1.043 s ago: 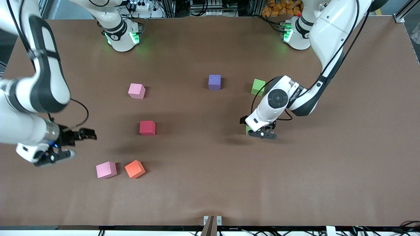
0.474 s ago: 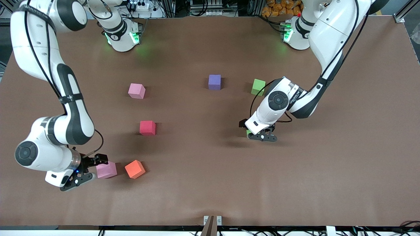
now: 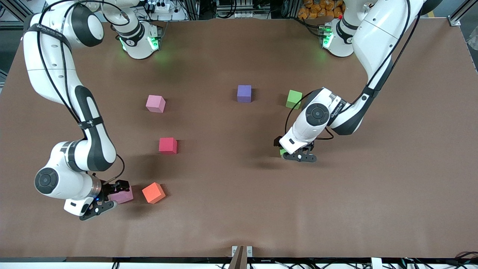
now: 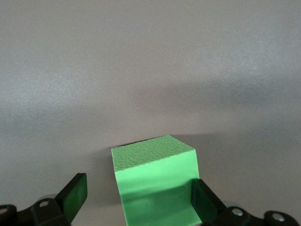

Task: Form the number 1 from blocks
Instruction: 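Grasp green with the left gripper while the right gripper grasps pink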

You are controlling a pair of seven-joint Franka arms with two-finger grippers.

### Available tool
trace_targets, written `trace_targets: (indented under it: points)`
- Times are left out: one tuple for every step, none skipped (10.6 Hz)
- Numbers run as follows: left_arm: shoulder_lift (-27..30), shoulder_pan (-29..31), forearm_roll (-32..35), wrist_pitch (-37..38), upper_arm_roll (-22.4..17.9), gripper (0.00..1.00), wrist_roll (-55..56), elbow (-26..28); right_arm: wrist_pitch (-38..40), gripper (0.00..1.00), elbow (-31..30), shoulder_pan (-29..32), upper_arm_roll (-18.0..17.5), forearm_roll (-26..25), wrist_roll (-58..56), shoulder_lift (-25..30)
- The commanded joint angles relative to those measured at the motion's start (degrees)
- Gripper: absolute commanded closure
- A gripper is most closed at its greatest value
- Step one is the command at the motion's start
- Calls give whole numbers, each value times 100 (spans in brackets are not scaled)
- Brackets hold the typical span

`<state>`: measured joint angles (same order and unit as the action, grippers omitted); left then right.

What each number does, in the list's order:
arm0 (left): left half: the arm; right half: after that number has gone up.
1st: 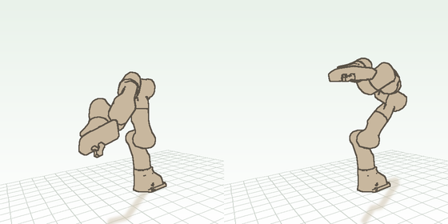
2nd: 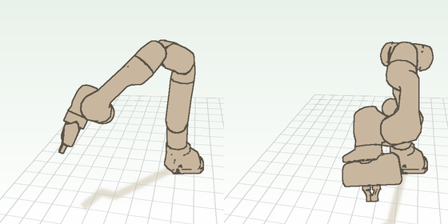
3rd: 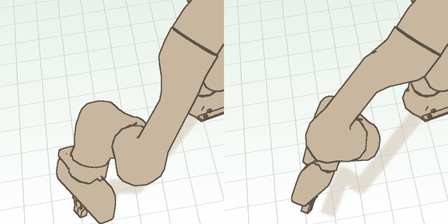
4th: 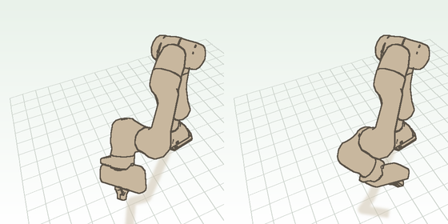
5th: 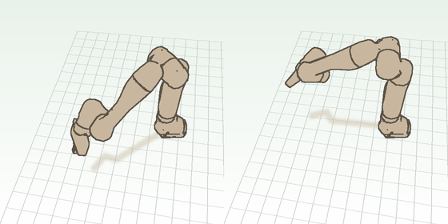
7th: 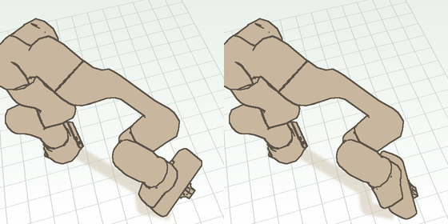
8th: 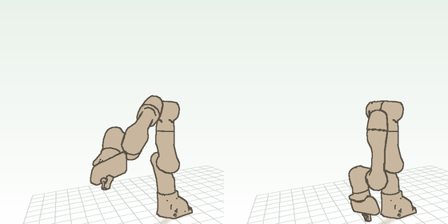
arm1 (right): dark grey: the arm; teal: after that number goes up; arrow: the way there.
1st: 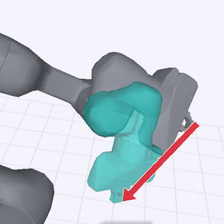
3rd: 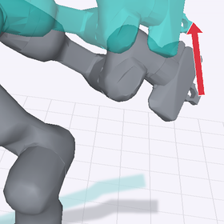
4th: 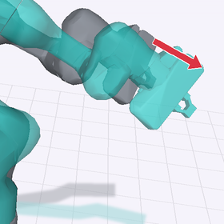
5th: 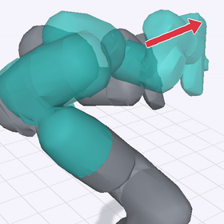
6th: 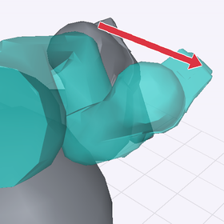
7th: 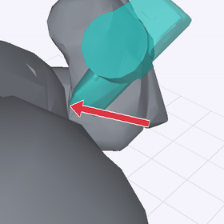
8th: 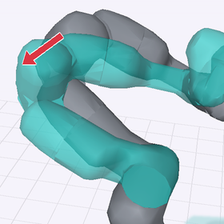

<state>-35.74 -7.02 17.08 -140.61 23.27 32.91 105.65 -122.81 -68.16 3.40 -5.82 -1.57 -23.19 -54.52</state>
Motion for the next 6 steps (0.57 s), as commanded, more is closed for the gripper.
trace_targets:
  points:
    - [-222,-141,111,78,-50,0,225,-237,29,0,189,3,-6,-71,-37,-173]
    - [-249,-150,102,78,-50,0,216,-238,29,0,189,29,-6,-71,-28,-199]
    - [-266,-150,102,78,-50,0,207,-238,38,16,189,47,-6,-71,-2,-217]
    - [-275,-150,102,78,-50,0,198,-264,90,99,189,47,-6,-54,33,-208]
    - [-327,-150,102,78,-50,0,198,-325,99,100,189,55,-15,-28,34,-191]
    - [-380,-159,102,87,-50,0,198,-369,117,100,189,73,-15,-1,34,-156]
